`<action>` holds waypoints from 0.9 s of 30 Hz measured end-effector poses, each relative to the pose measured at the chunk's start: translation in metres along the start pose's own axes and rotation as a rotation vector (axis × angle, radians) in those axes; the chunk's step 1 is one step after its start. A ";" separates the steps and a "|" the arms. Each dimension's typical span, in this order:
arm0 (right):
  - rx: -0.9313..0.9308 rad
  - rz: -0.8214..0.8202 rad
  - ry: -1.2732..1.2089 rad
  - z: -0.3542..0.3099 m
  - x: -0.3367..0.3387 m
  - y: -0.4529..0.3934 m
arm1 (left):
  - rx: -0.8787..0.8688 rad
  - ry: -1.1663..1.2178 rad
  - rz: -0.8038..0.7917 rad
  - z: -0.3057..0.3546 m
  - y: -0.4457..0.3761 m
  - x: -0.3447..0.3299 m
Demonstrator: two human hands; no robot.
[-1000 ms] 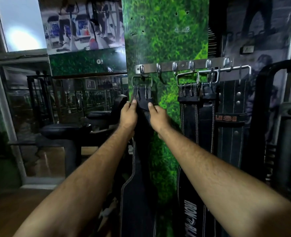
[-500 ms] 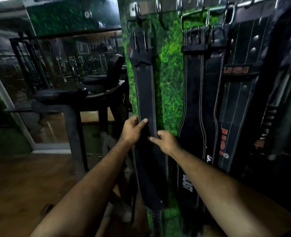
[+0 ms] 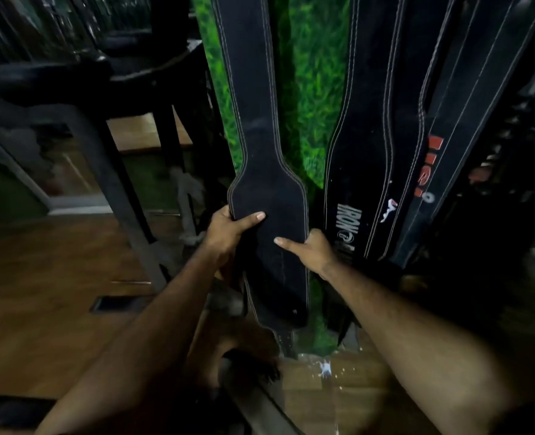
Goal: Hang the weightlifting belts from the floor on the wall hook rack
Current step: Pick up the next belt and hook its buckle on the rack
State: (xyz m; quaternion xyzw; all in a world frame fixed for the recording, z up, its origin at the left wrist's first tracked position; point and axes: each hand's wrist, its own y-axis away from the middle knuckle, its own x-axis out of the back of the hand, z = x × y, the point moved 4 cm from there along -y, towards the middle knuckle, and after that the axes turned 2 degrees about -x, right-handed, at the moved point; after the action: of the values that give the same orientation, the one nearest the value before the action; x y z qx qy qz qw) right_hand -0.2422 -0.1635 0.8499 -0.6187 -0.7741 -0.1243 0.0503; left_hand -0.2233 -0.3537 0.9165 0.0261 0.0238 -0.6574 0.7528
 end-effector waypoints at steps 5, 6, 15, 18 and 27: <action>-0.104 0.022 0.002 0.034 -0.010 -0.005 | 0.160 -0.124 0.008 -0.090 0.029 0.009; -0.121 0.023 0.005 0.043 -0.013 -0.004 | 0.186 -0.122 0.017 -0.106 0.035 0.010; -0.235 0.073 -0.082 0.147 -0.044 0.029 | 0.266 -0.163 0.011 -0.190 0.064 0.012; -0.385 0.001 -0.017 0.199 -0.056 0.048 | 0.381 -0.322 0.072 -0.248 0.089 0.034; -0.831 0.034 0.174 0.343 -0.104 0.147 | 0.689 -0.677 -0.036 -0.380 0.190 0.052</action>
State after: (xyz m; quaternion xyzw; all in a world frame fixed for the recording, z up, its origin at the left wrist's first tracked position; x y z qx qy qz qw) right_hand -0.0497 -0.1451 0.5145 -0.5863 -0.6408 -0.4765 -0.1362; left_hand -0.0291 -0.3525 0.5348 0.0581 -0.4410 -0.6117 0.6542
